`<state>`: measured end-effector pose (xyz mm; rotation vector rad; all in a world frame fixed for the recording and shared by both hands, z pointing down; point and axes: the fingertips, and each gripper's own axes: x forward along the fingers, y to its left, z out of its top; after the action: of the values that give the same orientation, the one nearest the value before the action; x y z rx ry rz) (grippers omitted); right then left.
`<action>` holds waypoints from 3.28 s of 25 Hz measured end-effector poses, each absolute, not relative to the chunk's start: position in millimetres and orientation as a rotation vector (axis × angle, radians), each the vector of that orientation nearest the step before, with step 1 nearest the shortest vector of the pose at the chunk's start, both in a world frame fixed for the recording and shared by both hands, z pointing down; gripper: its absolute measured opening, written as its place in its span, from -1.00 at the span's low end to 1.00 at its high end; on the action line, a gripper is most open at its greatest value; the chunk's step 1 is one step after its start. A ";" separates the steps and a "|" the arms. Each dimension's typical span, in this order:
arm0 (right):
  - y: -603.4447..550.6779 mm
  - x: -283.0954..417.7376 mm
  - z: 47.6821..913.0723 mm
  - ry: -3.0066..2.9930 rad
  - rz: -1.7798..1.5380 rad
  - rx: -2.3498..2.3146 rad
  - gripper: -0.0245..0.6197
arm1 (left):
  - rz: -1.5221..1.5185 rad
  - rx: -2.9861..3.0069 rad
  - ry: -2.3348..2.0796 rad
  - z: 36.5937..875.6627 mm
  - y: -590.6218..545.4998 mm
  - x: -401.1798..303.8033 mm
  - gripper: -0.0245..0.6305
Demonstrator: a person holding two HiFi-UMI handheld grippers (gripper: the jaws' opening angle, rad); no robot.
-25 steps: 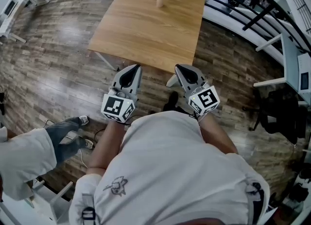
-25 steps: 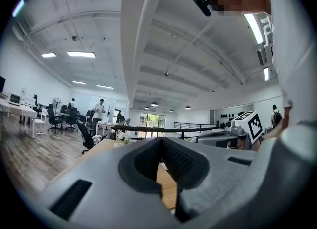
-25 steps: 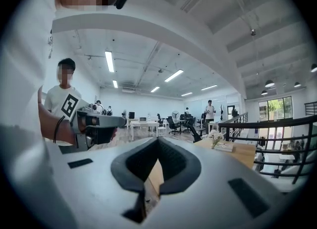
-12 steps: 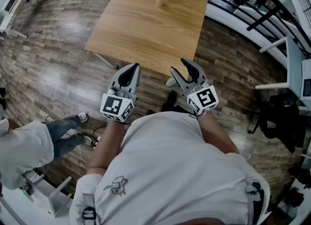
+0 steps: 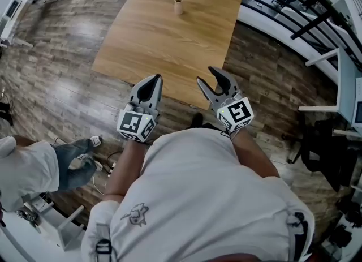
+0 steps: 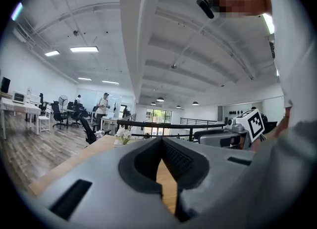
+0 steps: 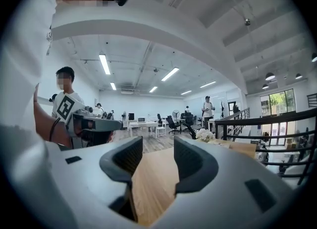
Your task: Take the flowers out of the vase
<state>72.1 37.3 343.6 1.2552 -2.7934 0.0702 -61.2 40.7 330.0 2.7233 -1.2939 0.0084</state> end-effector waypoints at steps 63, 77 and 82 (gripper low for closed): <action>-349.8 38.8 484.3 -2.553 0.416 1.406 -0.42 | 0.093 2.679 -0.949 433.5 -335.6 -58.9 -0.91; -398.9 41.6 537.2 -2.488 0.451 1.412 -0.45 | 0.129 2.699 -0.988 470.9 -364.6 -44.6 -0.91; -424.6 42.6 552.6 -2.445 0.463 1.439 -0.45 | 0.136 2.678 -0.980 479.5 -378.4 -45.1 -0.91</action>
<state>42.6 -424.6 552.6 1.4386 -2.4445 0.4631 -45.1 -378.4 479.5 2.6782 -0.9795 0.1362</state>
